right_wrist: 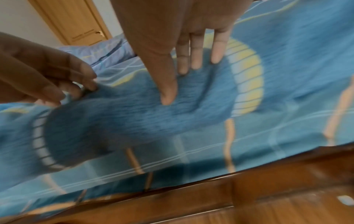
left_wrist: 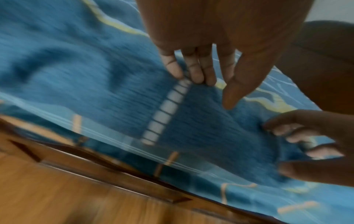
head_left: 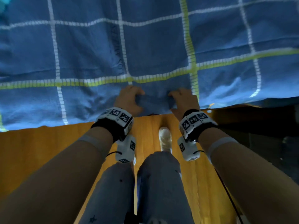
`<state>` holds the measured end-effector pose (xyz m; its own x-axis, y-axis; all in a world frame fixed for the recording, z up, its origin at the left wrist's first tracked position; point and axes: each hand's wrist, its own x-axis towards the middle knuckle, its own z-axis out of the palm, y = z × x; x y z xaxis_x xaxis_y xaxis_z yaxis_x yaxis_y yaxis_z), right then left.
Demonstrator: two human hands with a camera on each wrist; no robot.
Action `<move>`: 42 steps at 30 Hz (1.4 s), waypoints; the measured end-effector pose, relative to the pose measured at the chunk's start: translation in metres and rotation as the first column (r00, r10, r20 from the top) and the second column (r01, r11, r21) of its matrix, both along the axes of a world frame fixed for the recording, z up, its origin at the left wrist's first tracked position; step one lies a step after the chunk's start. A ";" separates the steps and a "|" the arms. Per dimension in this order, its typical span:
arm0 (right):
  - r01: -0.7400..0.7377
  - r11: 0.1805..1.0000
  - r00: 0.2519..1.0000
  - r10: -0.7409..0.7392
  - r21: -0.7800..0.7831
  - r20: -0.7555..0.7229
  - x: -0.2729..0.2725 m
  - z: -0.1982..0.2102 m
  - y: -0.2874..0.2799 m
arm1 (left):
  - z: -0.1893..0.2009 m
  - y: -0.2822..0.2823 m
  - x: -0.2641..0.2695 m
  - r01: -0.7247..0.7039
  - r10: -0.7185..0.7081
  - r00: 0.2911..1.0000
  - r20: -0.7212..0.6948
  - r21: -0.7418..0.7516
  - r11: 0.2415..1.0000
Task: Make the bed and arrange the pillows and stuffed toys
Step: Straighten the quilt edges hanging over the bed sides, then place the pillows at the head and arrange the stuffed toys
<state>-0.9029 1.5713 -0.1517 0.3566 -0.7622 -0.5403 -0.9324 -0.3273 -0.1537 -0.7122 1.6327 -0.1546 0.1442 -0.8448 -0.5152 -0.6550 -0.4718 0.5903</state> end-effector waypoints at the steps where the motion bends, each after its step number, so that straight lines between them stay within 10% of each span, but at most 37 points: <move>1: 0.037 0.999 0.999 -0.037 -0.029 -0.007 -0.015 -0.002 -0.006 | -0.001 -0.008 -0.015 0.033 -0.033 0.999 -0.025 -0.013 0.999; 7: 0.115 0.989 0.990 -0.122 -0.090 -0.066 -0.112 -0.015 -0.056 | -0.019 -0.059 -0.114 0.090 -0.090 0.993 -0.081 -0.004 0.996; 18: -0.148 0.986 0.978 0.134 -0.082 -0.159 -0.213 -0.022 -0.147 | -0.043 -0.120 -0.227 -0.034 -0.008 0.942 0.335 0.119 0.992; 26: -0.076 0.995 0.996 0.073 -0.057 -0.053 -0.210 -0.003 -0.153 | -0.026 -0.145 -0.221 -0.296 0.269 0.952 0.144 0.223 0.929; 33: -0.008 0.994 0.995 0.019 0.113 -0.098 -0.215 -0.005 -0.134 | -0.031 -0.144 -0.225 -0.019 -0.044 0.986 0.162 0.372 0.928; 42: 0.034 0.984 0.999 -0.040 0.172 0.030 -0.241 0.029 -0.189 | -0.001 -0.190 -0.245 -0.048 0.064 0.986 -0.154 0.104 0.993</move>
<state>-1.1443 1.3823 -0.1230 0.3497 -0.6722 -0.6526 -0.9368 -0.2585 -0.2357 -0.9572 1.4426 -0.1560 0.1006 -0.7808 -0.6166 -0.5289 -0.5669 0.6316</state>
